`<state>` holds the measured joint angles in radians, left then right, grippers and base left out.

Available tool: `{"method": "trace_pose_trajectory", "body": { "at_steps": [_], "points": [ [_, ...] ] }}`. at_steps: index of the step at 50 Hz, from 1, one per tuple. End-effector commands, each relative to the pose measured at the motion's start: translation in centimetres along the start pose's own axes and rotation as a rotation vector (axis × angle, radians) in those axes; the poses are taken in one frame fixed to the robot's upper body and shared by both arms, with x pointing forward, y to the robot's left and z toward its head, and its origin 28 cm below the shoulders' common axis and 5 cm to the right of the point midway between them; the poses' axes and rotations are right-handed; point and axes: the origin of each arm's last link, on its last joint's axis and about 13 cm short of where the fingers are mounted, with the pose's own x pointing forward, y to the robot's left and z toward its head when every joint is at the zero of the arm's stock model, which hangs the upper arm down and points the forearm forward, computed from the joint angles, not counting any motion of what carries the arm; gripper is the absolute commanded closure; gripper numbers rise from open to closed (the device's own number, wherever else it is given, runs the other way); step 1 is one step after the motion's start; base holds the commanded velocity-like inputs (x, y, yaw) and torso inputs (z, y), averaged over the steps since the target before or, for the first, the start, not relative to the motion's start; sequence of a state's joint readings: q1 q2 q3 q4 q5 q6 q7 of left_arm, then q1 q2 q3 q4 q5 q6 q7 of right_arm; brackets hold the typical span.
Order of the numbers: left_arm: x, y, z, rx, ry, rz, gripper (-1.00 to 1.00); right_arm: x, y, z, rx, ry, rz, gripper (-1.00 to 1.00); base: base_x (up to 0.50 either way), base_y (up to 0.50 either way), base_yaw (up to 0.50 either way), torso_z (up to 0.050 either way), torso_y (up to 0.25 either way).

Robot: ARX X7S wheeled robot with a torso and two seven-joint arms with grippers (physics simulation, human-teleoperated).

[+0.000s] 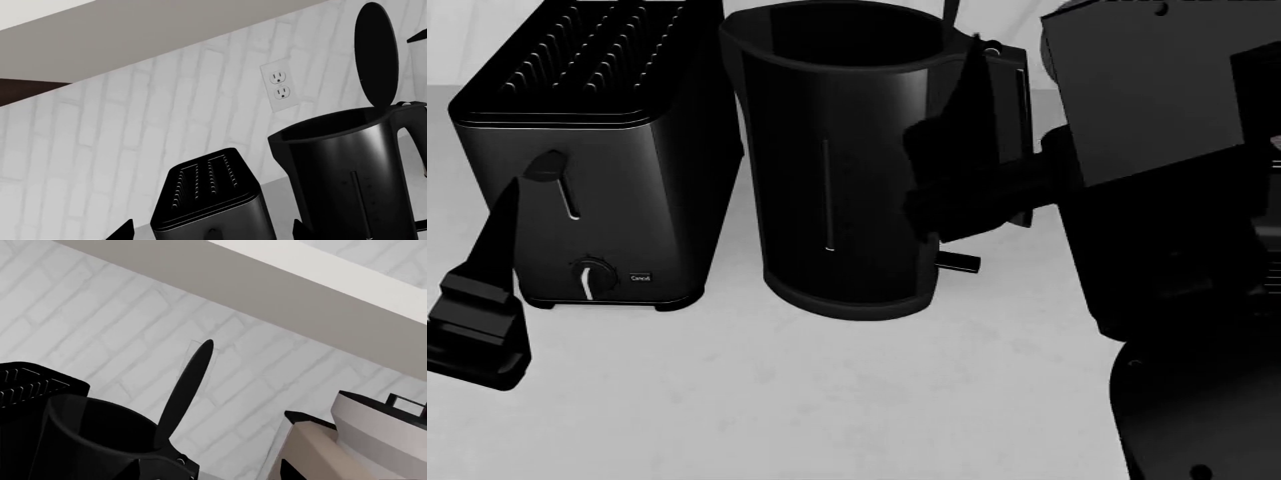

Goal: Close the lid of the electric kettle.

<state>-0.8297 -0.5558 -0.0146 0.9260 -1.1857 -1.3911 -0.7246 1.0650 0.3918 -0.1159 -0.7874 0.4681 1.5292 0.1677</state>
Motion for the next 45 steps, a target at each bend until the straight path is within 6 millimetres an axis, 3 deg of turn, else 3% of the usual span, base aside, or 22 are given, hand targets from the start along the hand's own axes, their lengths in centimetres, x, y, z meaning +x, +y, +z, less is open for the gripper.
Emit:
{"method": "trace_pose_trajectory", "body": {
  "at_steps": [1, 8, 31, 45],
  "points": [
    [-0.1, 0.0, 0.2, 0.002, -0.004, 0.003, -1.0, 1.0, -1.0, 1.5, 0.017, 0.02, -0.028, -1.0, 0.0, 0.0, 0.0, 0.0, 0.0],
    [0.0, 0.0, 0.0, 0.002, 0.0, 0.001, -1.0, 2.4, -1.9, 2.4, 0.005, 0.027, -0.029, -1.0, 0.0, 0.0, 0.0, 0.0, 0.0],
    [0.0, 0.1, -0.1, 0.0, 0.003, 0.005, -1.0, 7.3, -2.7, 1.6, -0.001, 0.109, -0.028, -1.0, 0.0, 0.0, 0.0, 0.0, 0.0],
    [0.2, 0.1, -0.3, 0.002, 0.01, 0.005, -1.0, 9.7, -3.3, 2.1, 0.0, 0.128, -0.053, -1.0, 0.0, 0.0, 0.0, 0.0, 0.0]
  ]
}}
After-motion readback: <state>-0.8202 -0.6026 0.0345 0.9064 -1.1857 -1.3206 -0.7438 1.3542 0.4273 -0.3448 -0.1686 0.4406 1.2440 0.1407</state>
